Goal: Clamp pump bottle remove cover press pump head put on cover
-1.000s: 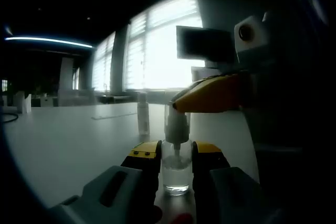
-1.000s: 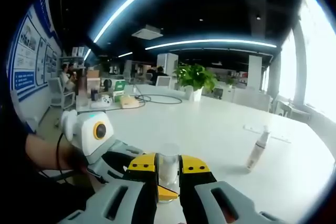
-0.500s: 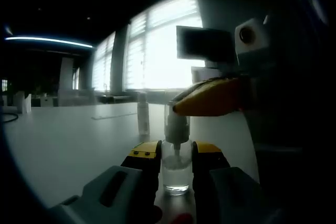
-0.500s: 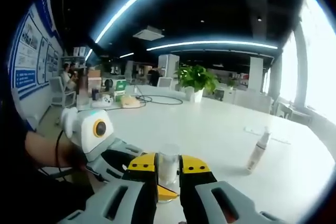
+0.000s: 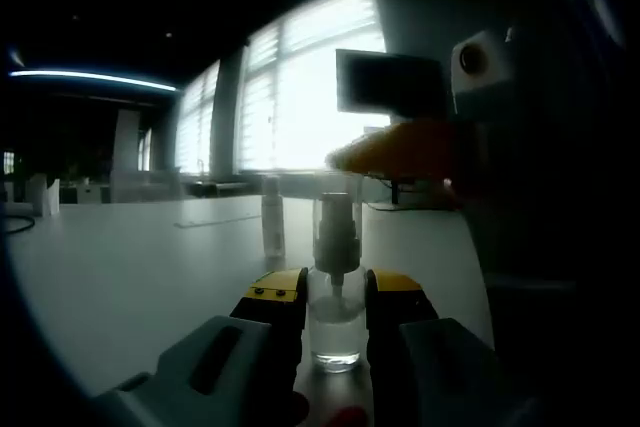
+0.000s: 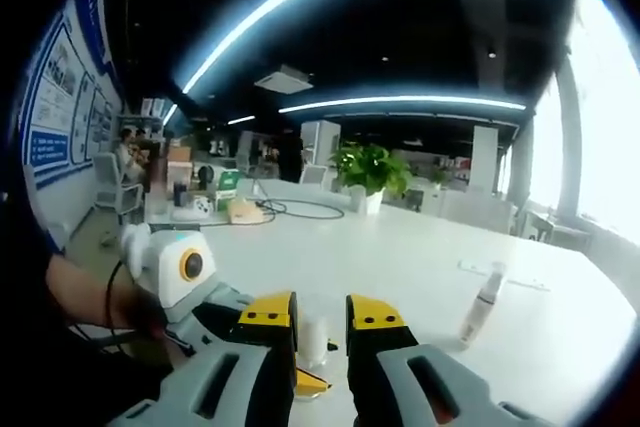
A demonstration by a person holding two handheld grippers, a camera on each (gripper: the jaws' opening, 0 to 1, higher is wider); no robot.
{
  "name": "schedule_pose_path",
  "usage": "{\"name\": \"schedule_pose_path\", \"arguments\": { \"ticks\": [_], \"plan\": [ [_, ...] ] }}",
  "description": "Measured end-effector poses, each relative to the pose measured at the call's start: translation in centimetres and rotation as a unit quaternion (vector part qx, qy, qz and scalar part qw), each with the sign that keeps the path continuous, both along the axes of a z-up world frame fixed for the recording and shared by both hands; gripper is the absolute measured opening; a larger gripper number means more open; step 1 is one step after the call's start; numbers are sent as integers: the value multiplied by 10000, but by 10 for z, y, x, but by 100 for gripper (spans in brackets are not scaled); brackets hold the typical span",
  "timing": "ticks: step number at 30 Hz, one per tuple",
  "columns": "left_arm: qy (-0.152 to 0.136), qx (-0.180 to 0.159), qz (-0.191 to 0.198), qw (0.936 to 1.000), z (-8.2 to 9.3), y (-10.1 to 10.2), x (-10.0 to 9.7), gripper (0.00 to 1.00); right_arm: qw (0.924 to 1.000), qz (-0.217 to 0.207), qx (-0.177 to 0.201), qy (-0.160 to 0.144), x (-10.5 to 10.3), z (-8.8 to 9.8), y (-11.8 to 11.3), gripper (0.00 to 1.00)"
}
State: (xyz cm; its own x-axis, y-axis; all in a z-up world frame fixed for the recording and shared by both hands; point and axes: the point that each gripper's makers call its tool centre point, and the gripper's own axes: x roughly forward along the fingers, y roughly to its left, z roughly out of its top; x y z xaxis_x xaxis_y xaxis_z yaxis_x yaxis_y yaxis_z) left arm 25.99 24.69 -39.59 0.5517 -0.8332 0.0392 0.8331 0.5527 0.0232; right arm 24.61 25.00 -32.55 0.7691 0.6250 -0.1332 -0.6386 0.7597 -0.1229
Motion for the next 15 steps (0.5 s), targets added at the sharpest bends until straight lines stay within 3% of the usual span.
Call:
{"name": "schedule_pose_path", "arguments": {
  "ticks": [15],
  "plan": [
    [32, -16, 28, 10000, 0, 1, 2, 15, 9995, -200, 212, -147, 3, 4, -18, 14]
  ]
}}
